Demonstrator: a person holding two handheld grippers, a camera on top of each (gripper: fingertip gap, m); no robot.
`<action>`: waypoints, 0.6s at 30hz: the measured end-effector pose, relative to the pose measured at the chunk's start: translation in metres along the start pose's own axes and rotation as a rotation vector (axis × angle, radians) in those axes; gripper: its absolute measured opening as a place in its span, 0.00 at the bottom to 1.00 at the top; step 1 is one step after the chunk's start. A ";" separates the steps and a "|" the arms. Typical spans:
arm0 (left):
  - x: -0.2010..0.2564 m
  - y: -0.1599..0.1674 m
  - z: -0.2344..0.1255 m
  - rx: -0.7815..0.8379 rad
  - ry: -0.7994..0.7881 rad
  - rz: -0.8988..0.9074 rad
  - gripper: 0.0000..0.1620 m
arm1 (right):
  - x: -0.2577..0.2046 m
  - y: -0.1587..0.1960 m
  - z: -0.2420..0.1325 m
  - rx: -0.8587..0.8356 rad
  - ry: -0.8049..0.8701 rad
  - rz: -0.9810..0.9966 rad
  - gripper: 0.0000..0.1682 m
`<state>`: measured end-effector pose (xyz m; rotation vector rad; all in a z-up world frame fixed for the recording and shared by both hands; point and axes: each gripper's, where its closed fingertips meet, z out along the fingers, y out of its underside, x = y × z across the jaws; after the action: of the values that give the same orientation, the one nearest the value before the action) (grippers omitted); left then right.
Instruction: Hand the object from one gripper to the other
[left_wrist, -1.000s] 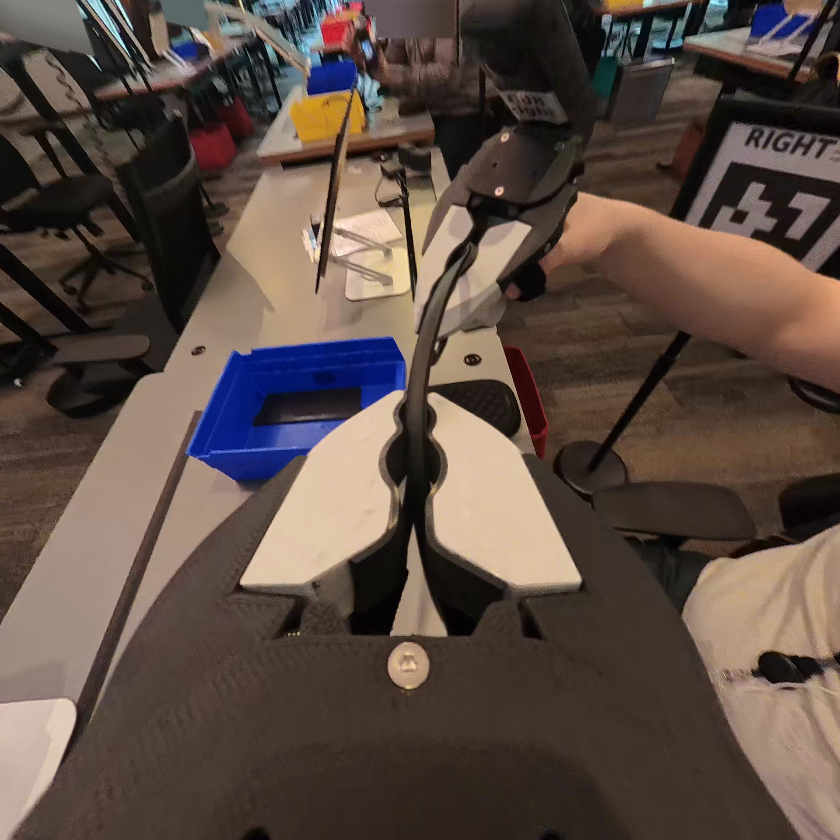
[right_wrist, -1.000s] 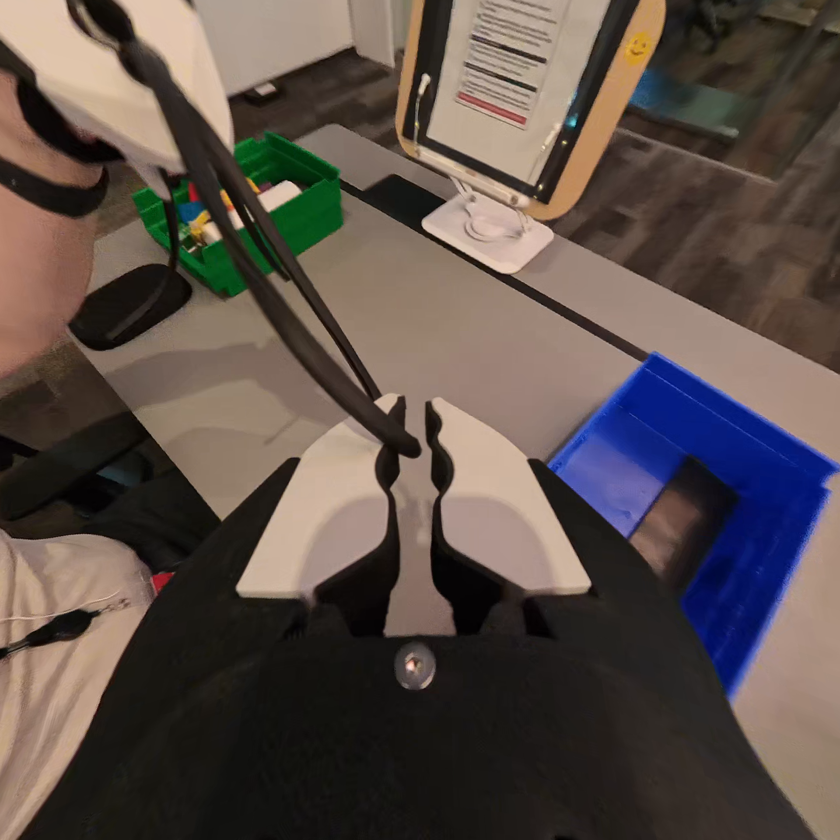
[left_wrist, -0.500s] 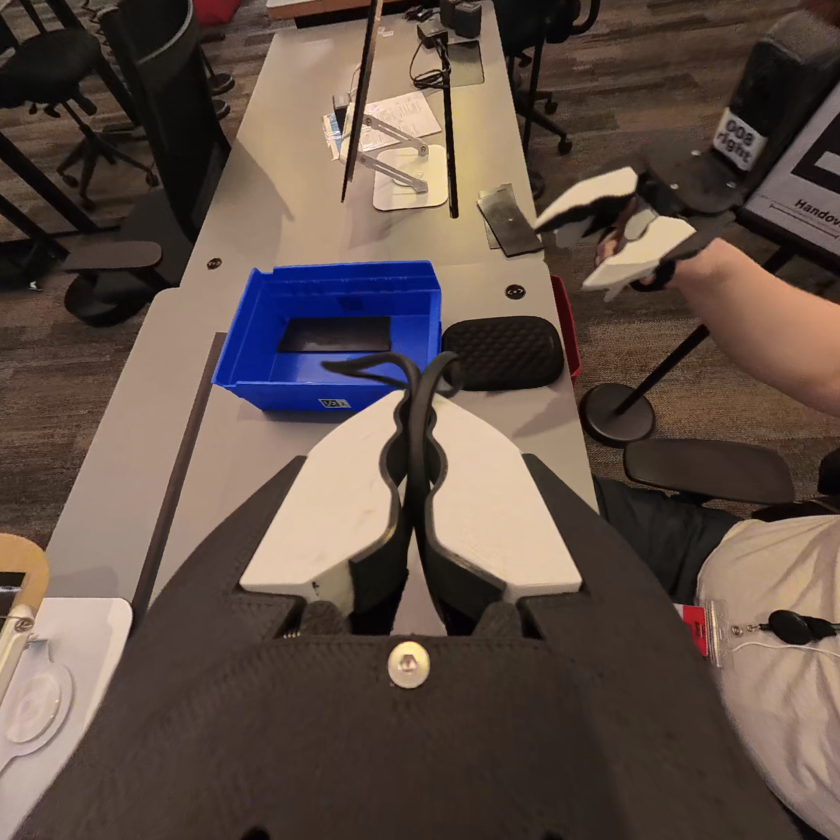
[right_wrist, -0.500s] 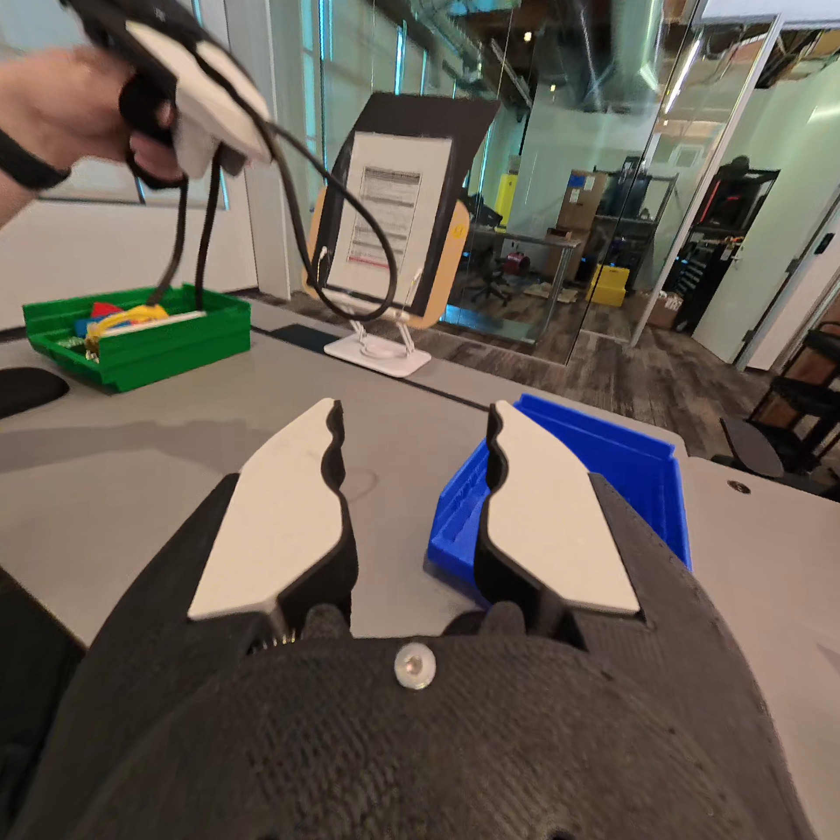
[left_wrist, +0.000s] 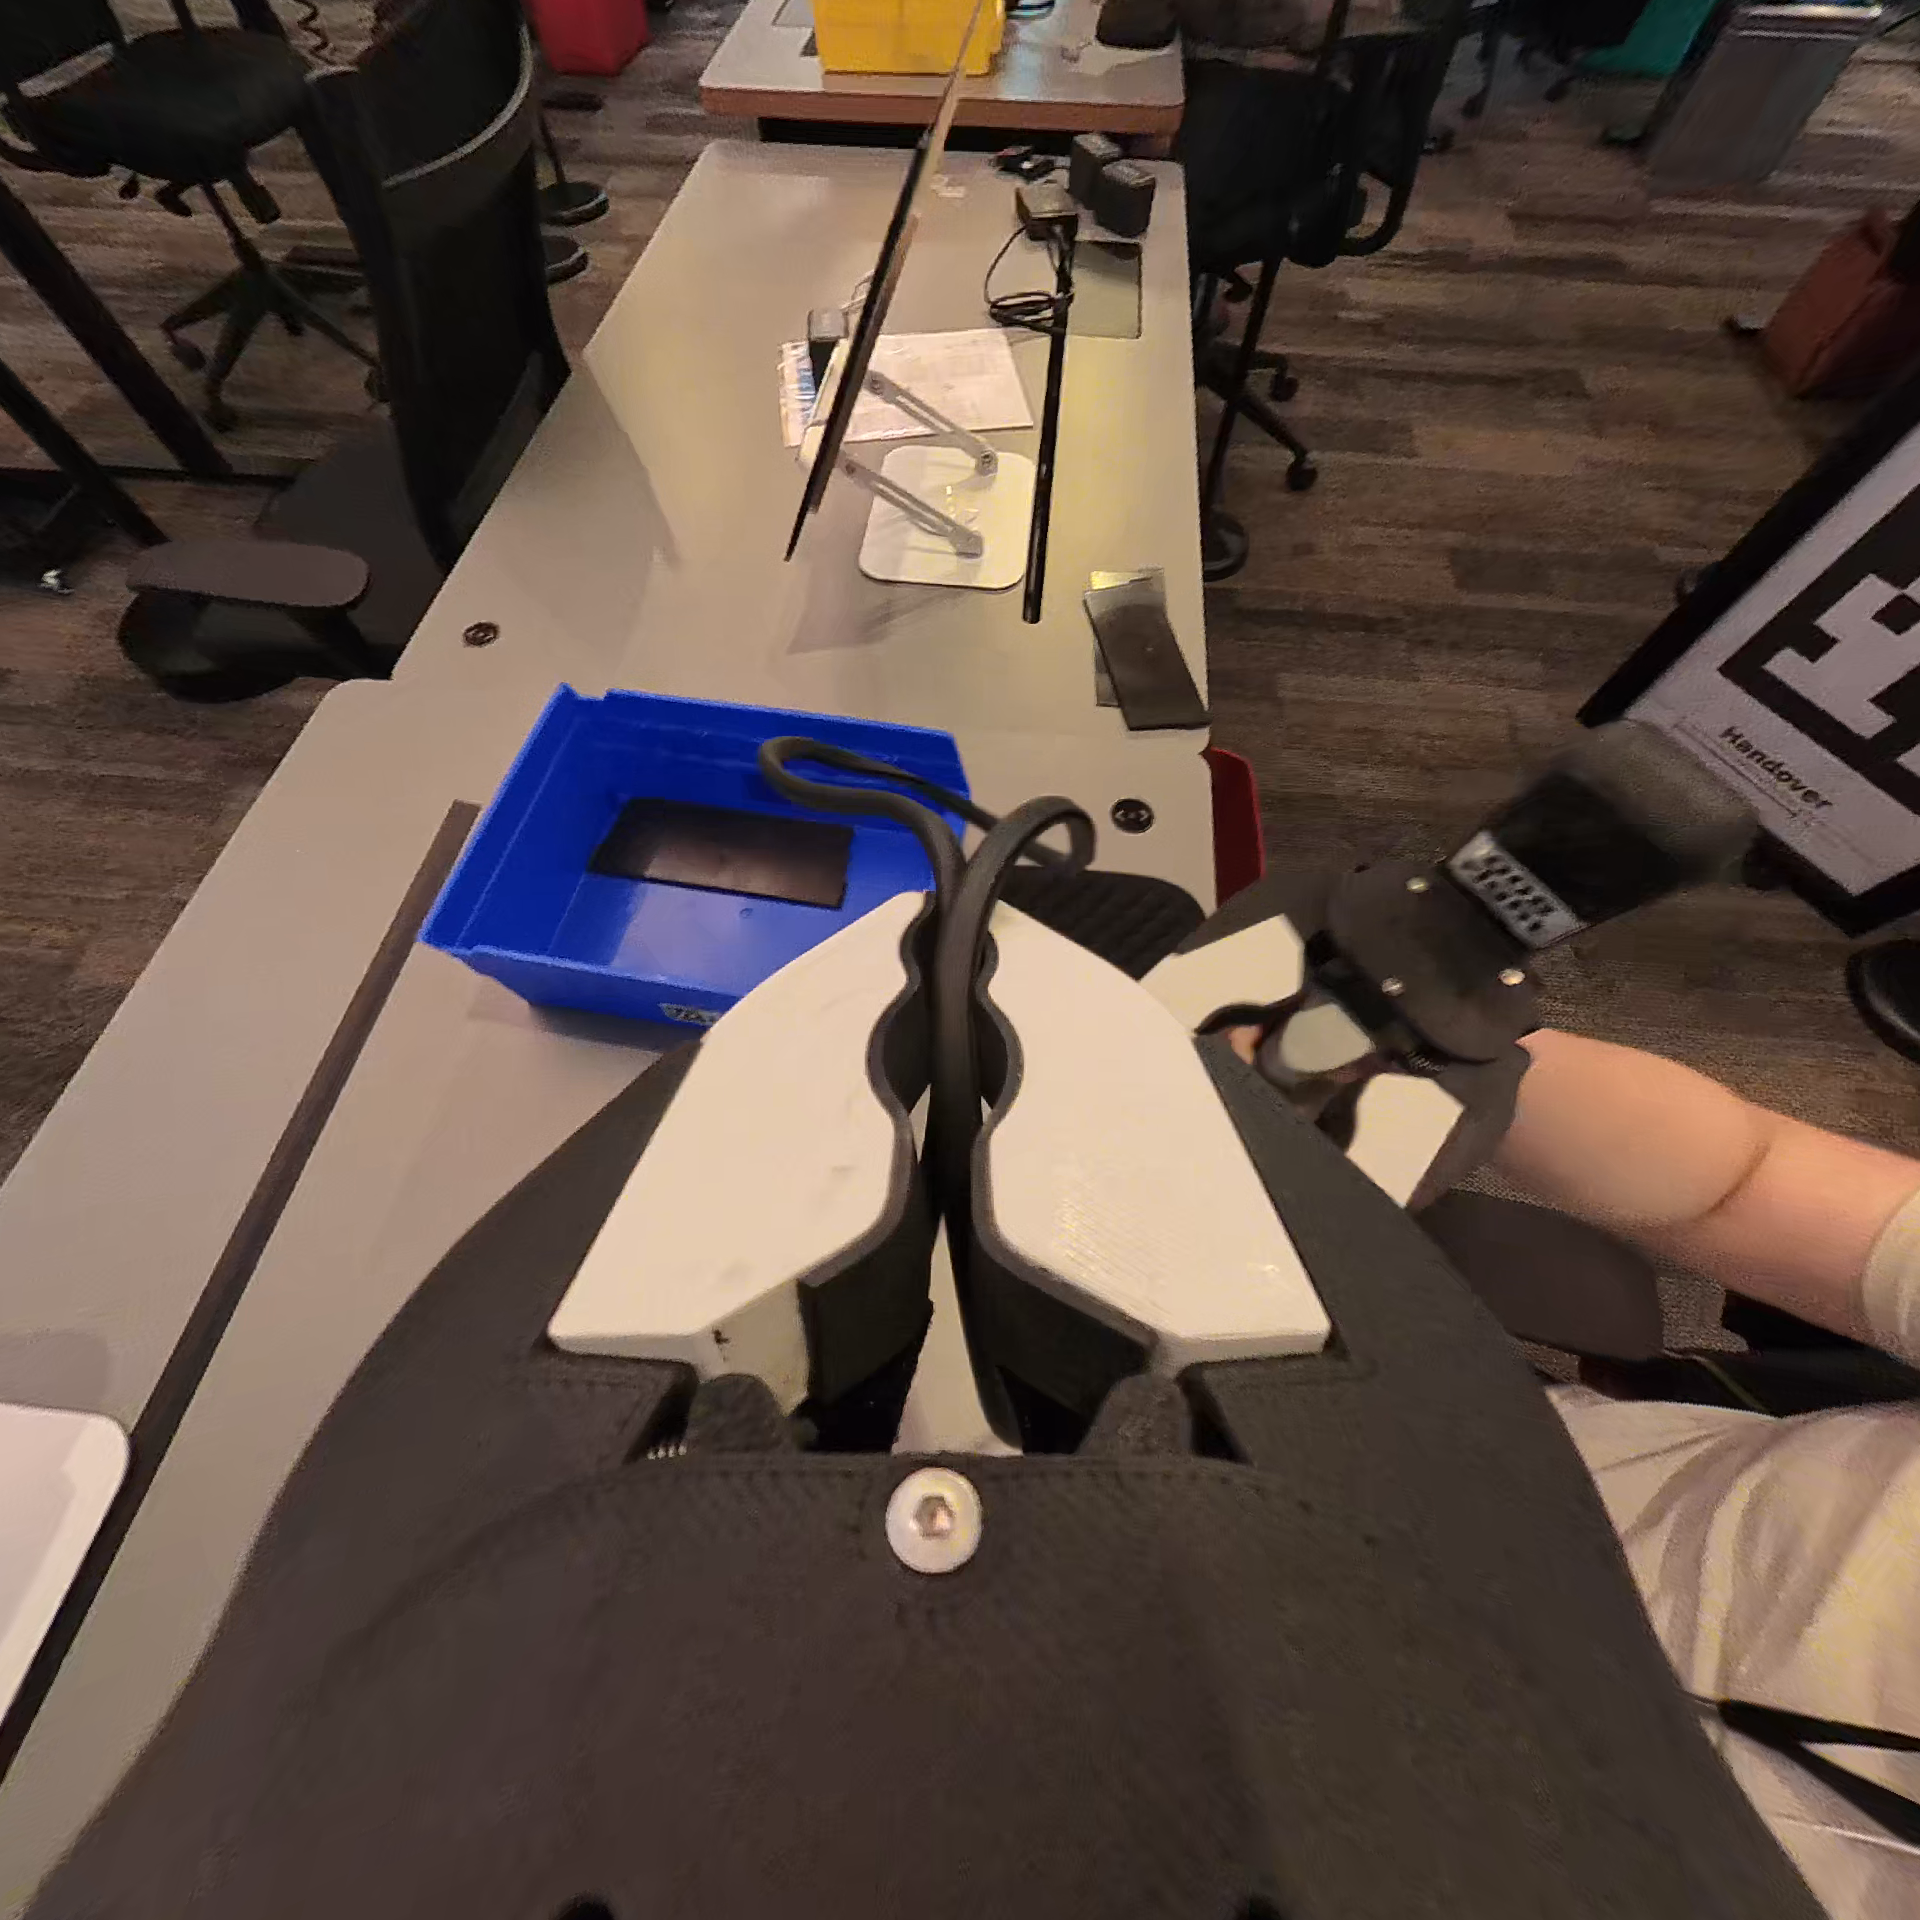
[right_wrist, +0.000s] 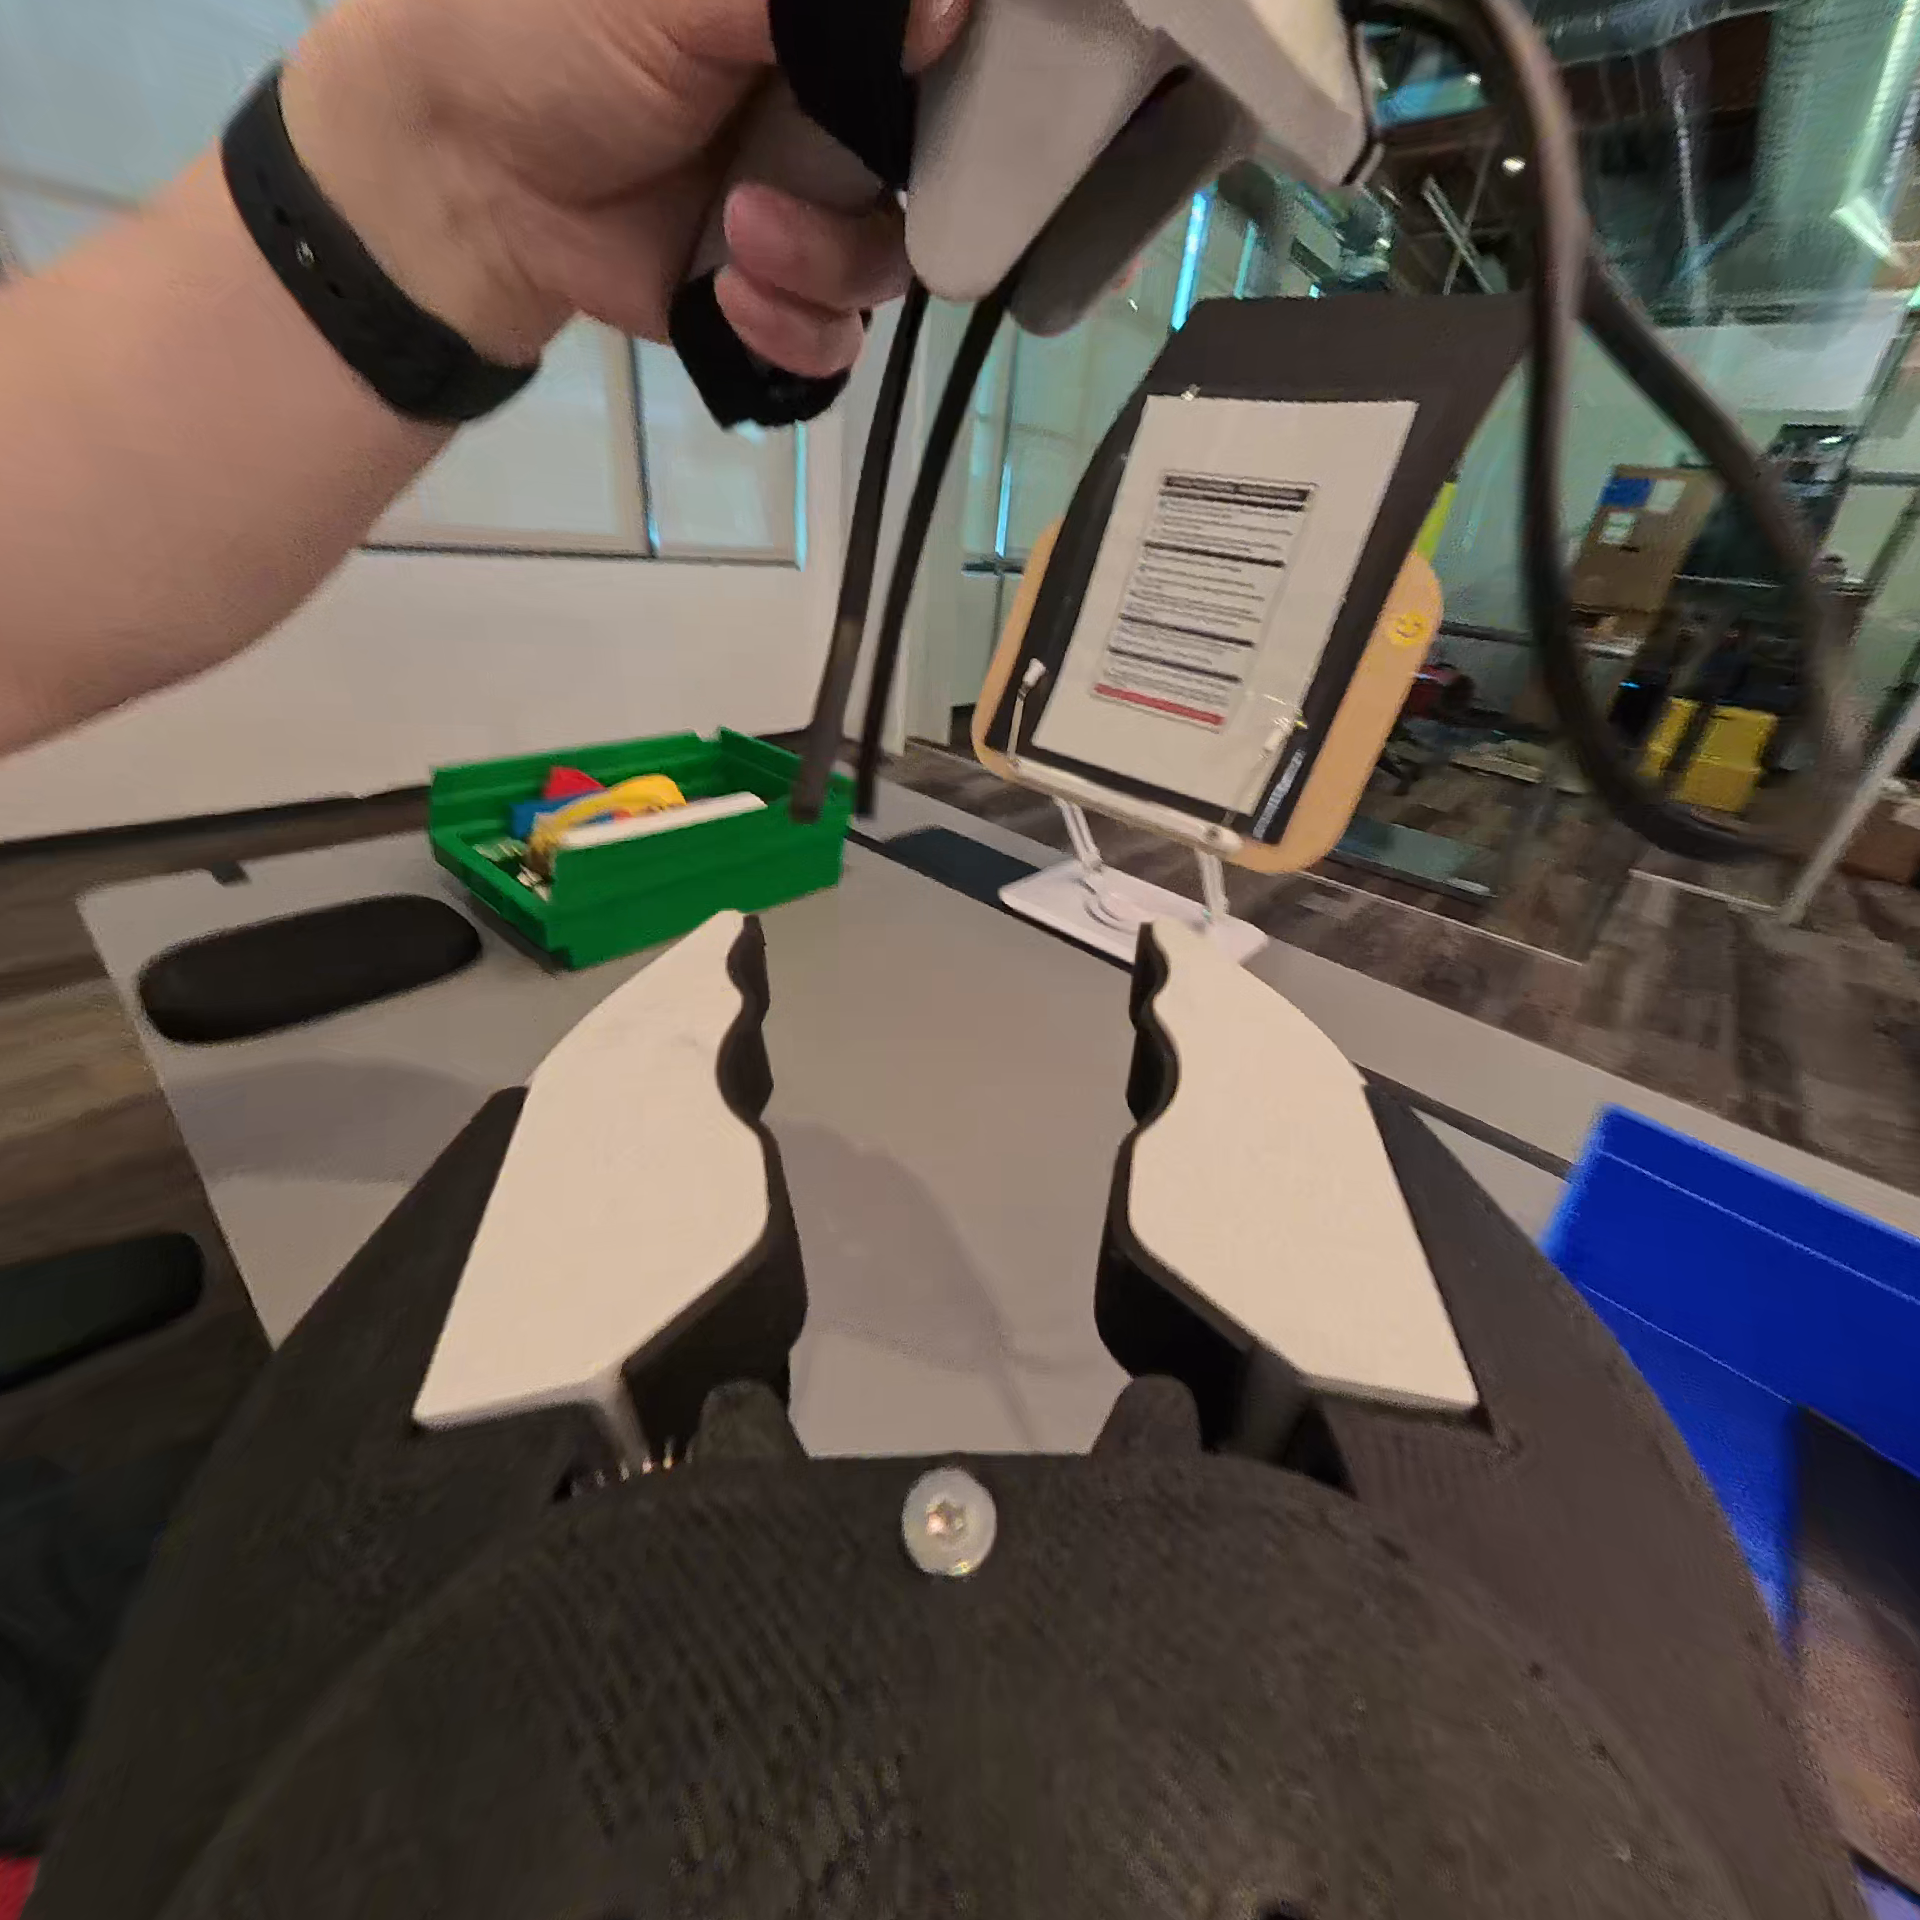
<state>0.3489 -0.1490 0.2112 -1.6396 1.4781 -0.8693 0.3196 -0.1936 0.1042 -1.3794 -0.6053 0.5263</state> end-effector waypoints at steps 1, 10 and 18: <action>0.006 -0.003 0.002 0.002 0.012 0.004 0.01 | -0.002 -0.006 0.005 0.028 -0.025 0.031 0.41; 0.027 -0.013 0.013 0.003 0.040 0.003 0.01 | 0.019 -0.059 0.010 0.184 -0.027 0.152 0.40; 0.033 -0.021 0.021 0.070 0.054 -0.052 0.01 | 0.012 -0.077 0.048 0.201 -0.087 0.151 0.40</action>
<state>0.3802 -0.1785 0.2193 -1.6205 1.4305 -0.9905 0.2962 -0.1596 0.1855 -1.2217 -0.5060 0.7521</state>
